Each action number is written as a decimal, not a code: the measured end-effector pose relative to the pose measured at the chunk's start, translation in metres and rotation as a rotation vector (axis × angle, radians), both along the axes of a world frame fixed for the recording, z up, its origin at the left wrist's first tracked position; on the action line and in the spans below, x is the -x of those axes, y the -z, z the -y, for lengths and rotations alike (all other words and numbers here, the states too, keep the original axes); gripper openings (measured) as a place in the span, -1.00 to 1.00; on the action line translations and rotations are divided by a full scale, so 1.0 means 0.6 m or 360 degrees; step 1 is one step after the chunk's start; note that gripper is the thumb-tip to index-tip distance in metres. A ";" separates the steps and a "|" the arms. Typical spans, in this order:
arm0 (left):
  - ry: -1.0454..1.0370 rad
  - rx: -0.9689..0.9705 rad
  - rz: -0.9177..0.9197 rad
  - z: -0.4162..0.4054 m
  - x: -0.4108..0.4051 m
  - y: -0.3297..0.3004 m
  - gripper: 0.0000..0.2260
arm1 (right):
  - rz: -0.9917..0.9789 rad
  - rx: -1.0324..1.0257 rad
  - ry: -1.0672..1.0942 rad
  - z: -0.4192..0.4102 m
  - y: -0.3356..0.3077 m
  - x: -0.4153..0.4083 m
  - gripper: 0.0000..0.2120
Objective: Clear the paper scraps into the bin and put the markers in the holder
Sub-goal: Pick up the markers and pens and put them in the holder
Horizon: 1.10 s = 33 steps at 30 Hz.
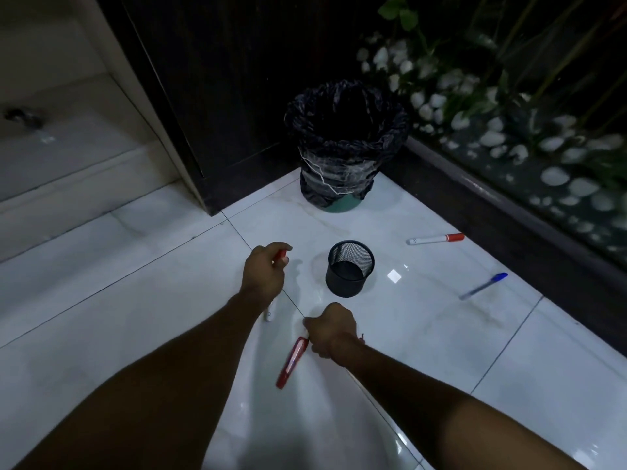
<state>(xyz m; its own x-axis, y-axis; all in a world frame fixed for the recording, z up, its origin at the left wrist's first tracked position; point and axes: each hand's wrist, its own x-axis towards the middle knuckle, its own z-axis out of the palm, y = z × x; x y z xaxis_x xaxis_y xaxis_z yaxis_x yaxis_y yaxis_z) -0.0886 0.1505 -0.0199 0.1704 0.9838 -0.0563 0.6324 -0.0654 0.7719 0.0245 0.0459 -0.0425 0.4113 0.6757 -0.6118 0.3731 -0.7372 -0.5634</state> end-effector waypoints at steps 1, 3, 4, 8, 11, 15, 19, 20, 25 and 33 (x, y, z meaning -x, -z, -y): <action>-0.0039 0.0019 0.0076 -0.002 -0.004 -0.008 -0.79 | -0.0032 -0.0008 -0.0029 -0.001 -0.005 0.000 -0.76; -0.0127 0.0116 0.0214 -0.005 -0.015 -0.029 -0.73 | -0.0046 -0.0080 -0.0192 -0.002 -0.017 -0.004 -0.73; -0.0164 0.0168 0.0263 -0.007 -0.022 -0.040 -0.69 | -0.0068 -0.0177 -0.0218 0.000 -0.026 -0.010 -0.73; -0.0196 0.0196 0.0430 -0.017 -0.044 -0.074 -0.79 | -0.0176 -0.0730 -0.0111 0.010 -0.077 -0.039 -0.89; -0.0198 0.0180 0.0566 -0.017 -0.062 -0.101 -0.84 | -0.0064 -0.1050 0.0043 0.003 -0.128 -0.076 -0.87; -0.0232 0.0071 0.0757 -0.015 -0.100 -0.139 -0.85 | 0.0009 -0.1317 0.0263 -0.020 -0.190 -0.134 -0.86; -0.0112 -0.0039 0.0845 -0.013 -0.142 -0.163 -0.78 | 0.0226 -0.1456 0.0313 -0.045 -0.221 -0.186 -0.85; -0.0081 -0.0056 0.0852 -0.011 -0.150 -0.166 -0.77 | 0.0274 -0.1443 0.0301 -0.050 -0.222 -0.194 -0.84; 0.0010 0.0010 0.0833 -0.014 -0.175 -0.151 -0.75 | 0.0524 -0.1262 0.0096 -0.076 -0.197 -0.208 -0.83; 0.0051 0.0134 0.0558 -0.025 -0.189 -0.079 -0.72 | 0.0558 -0.0902 -0.0157 -0.107 -0.151 -0.195 -0.72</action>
<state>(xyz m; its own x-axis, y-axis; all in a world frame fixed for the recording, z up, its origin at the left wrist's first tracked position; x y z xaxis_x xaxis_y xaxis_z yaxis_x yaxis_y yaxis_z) 0.0250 0.1653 0.0276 0.2244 0.9720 -0.0697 0.3271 -0.0077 0.9450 0.1412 0.1098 0.0479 0.4409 0.8975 0.0072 0.6550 -0.3163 -0.6862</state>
